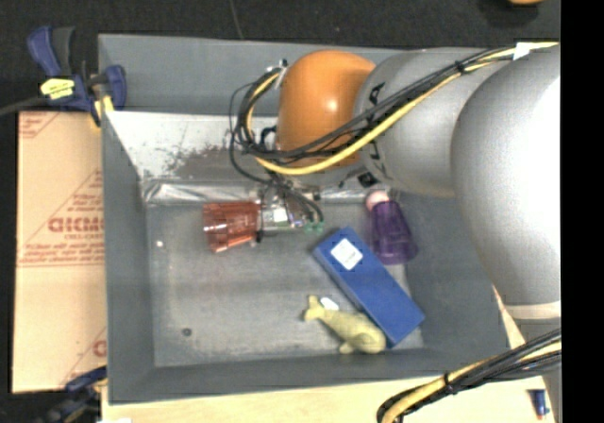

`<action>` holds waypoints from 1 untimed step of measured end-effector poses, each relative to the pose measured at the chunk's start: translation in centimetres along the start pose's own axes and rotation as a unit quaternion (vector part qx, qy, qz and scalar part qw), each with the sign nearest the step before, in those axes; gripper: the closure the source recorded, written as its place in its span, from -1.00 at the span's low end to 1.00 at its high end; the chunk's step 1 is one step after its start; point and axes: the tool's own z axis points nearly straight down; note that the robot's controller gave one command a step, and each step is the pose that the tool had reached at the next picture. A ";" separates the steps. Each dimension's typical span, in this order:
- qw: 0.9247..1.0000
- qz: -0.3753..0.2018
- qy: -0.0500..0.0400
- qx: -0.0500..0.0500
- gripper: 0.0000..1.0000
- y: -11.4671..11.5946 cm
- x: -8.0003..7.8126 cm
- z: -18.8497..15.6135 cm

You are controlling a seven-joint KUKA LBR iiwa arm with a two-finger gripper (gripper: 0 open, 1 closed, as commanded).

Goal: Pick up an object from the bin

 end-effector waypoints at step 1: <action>0.994 -0.106 -0.005 0.001 1.00 0.0 -3.0 2.3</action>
Offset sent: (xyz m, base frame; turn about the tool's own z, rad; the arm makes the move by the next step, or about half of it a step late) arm -0.0275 -0.0341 -0.0743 -0.1944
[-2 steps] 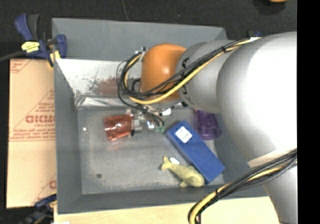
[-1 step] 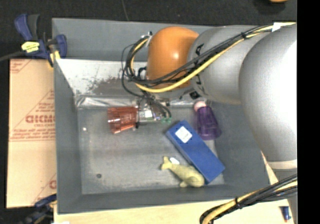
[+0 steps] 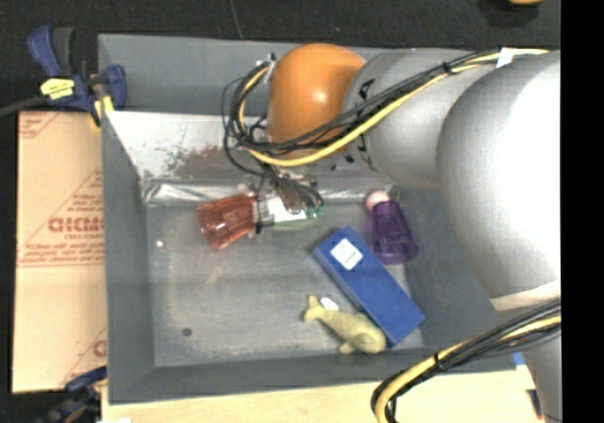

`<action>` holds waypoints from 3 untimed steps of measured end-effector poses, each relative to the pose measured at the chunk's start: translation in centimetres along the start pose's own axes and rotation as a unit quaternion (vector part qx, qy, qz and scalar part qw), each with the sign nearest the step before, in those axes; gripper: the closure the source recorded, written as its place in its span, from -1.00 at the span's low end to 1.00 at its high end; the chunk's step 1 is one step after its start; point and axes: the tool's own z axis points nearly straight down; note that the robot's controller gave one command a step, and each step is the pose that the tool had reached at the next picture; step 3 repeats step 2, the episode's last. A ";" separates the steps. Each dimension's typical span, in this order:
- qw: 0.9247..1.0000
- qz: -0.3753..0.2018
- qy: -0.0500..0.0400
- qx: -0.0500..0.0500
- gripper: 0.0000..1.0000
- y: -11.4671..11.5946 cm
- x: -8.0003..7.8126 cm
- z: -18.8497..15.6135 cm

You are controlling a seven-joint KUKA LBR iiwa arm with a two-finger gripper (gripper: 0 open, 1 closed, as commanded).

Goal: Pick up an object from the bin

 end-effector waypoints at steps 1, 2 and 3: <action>1.000 -0.011 0.002 -0.001 1.00 -1.3 4.7 4.0; 1.000 -0.003 0.004 -0.001 1.00 -1.5 4.3 -2.4; 1.000 -0.003 0.004 -0.001 1.00 -1.5 4.3 -2.4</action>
Offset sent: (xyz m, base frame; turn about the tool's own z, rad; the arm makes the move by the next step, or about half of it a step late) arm -0.0206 -0.0194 0.1236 -0.0540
